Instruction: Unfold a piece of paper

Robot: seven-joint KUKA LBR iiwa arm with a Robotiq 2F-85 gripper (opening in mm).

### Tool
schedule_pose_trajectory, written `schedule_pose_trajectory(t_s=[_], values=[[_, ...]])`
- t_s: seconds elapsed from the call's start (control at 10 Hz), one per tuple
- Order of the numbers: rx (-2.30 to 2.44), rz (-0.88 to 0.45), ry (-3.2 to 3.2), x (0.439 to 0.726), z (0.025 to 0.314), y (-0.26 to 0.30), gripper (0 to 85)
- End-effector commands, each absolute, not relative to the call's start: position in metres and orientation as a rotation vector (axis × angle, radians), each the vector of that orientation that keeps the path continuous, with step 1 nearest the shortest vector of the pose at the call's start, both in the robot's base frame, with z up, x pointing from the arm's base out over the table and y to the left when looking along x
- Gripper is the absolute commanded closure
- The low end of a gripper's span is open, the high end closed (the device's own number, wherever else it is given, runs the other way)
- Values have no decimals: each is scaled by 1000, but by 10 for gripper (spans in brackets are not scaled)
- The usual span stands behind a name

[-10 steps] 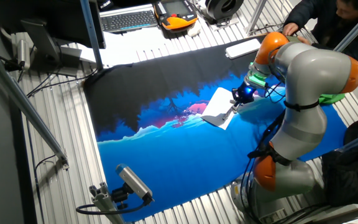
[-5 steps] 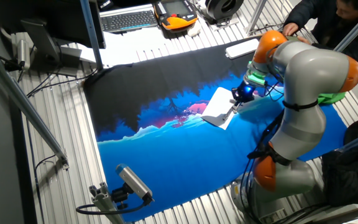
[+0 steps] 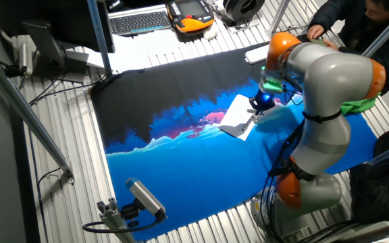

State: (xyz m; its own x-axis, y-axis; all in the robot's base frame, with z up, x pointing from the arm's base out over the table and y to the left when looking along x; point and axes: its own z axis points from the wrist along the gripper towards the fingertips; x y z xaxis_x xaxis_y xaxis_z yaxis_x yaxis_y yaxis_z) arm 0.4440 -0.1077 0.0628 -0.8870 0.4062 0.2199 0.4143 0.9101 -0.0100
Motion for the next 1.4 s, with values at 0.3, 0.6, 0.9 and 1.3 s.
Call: schedule_pose_trajectory(t_s=[0.3, 0.6, 0.9, 1.3], values=[[-537, -42, -2854, 444, 63, -108, 850], [-508, -18, -2850, 444, 63, -108, 850], [-467, -13, -2850, 444, 63, -108, 850], [-508, -98, -2832, 444, 63, -108, 850]])
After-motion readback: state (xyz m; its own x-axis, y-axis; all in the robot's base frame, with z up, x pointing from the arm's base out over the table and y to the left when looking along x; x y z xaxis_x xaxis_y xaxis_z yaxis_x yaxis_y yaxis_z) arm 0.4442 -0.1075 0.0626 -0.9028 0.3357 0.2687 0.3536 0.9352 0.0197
